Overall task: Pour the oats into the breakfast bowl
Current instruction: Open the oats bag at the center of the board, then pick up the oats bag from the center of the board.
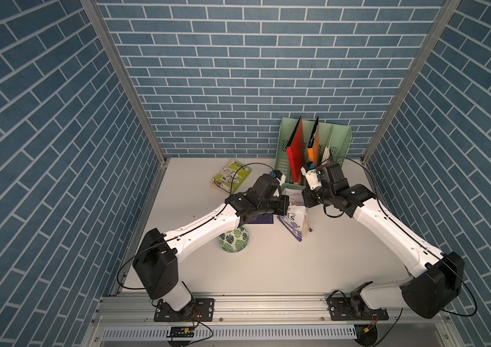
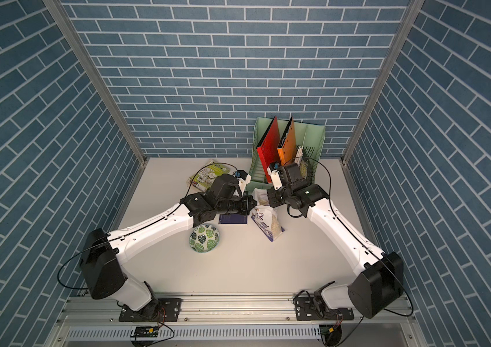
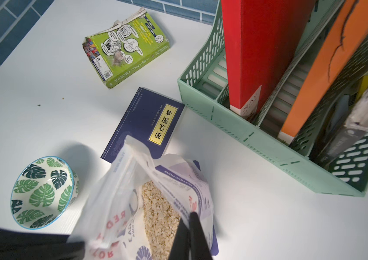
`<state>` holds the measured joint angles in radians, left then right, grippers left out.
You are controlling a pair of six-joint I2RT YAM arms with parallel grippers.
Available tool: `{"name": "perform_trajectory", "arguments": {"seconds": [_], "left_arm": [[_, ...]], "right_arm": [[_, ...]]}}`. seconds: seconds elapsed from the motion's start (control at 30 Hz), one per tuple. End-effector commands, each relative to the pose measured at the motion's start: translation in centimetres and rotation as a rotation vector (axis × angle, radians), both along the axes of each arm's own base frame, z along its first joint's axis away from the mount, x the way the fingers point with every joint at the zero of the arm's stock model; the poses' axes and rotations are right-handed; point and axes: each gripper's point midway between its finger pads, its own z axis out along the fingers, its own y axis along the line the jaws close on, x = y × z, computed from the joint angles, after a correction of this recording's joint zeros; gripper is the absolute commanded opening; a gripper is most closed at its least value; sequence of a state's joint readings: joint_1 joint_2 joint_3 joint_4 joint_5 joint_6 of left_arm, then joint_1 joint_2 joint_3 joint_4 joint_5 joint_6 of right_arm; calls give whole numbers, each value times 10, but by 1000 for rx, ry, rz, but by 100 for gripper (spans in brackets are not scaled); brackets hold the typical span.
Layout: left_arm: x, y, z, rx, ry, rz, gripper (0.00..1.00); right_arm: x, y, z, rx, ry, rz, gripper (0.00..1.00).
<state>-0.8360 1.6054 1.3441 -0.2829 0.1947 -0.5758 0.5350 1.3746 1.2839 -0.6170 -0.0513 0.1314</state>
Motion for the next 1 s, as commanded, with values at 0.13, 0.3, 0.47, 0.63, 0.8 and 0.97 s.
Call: {"name": "perform_trajectory", "arguments": {"seconds": [0.13,0.3,0.47,0.63,0.8,0.97], "left_arm": [[27,4,26,48,-88,63,37],[29,15,31,97,-79,109,61],[23,21,22,145,-18,117,64],[19,32,11,174,16,157,65],[14,43,7,161,33,201,65],[10,36,-8,143,74,180,67]], "right_arm": [[-5,12,19,60,-58,10,0],[-11,17,24,88,-82,-102,0],[-19,31,31,126,-113,-140,0],[-17,34,31,115,-120,-162,0],[-17,31,30,118,-123,-183,0],[-21,39,31,150,-122,-147,0]]}}
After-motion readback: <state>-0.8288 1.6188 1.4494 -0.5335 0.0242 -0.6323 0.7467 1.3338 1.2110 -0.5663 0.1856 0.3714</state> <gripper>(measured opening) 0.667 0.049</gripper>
